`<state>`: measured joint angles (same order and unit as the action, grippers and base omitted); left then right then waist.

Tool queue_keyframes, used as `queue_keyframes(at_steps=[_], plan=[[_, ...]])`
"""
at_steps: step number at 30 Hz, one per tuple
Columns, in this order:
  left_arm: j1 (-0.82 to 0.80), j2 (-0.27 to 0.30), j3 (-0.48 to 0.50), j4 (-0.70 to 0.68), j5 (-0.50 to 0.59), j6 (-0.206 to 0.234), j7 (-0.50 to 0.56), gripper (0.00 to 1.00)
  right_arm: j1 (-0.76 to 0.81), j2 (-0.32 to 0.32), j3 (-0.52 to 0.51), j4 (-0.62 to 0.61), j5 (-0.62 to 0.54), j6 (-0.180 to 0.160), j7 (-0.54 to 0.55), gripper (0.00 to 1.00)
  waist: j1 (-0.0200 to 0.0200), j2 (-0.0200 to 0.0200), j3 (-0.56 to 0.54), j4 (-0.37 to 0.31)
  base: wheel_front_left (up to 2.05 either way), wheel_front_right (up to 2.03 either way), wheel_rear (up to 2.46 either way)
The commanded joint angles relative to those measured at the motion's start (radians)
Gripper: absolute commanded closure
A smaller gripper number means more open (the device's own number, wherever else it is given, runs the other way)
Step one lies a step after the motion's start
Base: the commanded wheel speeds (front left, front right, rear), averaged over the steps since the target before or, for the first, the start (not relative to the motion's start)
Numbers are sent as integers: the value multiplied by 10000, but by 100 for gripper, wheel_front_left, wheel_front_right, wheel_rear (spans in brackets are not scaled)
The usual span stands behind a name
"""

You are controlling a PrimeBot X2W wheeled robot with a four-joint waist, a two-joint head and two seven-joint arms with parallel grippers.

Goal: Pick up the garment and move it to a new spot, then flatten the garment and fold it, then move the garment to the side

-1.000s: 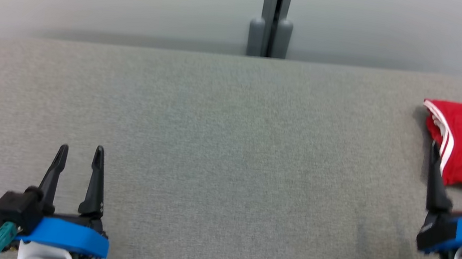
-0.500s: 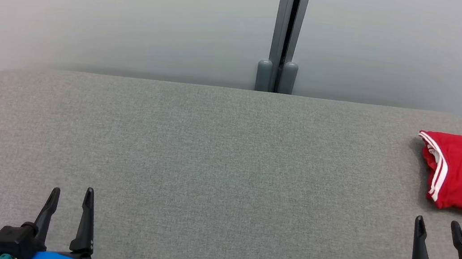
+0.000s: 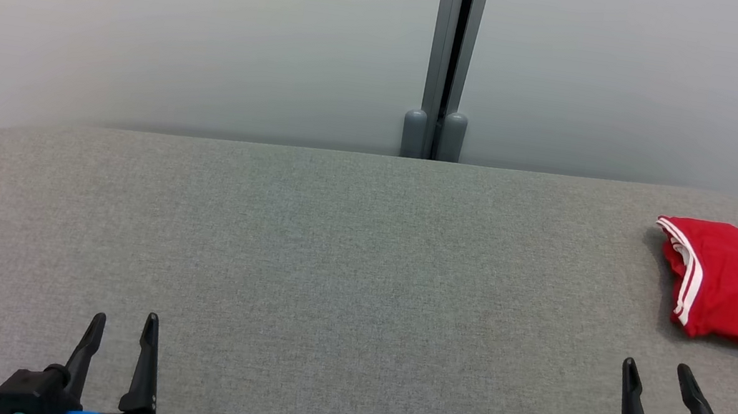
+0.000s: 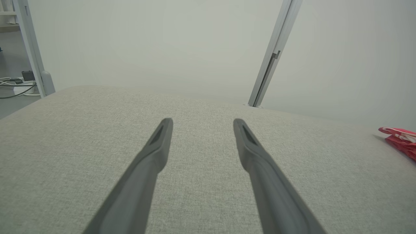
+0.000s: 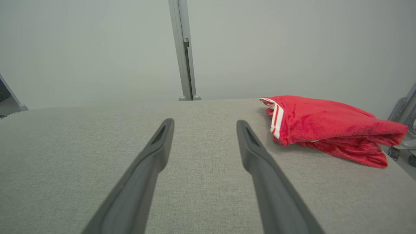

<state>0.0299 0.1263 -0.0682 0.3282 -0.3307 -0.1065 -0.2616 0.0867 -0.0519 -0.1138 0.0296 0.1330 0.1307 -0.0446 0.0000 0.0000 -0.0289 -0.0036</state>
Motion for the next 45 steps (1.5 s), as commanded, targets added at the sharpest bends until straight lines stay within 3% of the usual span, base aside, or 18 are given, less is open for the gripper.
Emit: queue_keyframes(at_steps=[1,28,29,37,45], plan=[[-51,-11,45,29,77,-40,-43,0,124,16,81,45,158,2,-95,0,0,0,2,21,0,0,0],[-74,-60,128,180,115,-169,-44,0,-210,14,367,990,498,2,-697,0,0,0,27,213,0,0,0],[-4,-60,158,186,120,-132,0,100,-85,10,380,980,470,0,-639,100,0,0,27,213,0,0,0],[336,-226,175,829,68,-133,79,100,60,103,413,1726,526,0,-596,100,0,0,26,215,0,0,0],[143,-292,367,691,-1281,-145,479,100,-169,95,355,1813,2024,0,-353,100,0,0,44,204,0,0,0]])
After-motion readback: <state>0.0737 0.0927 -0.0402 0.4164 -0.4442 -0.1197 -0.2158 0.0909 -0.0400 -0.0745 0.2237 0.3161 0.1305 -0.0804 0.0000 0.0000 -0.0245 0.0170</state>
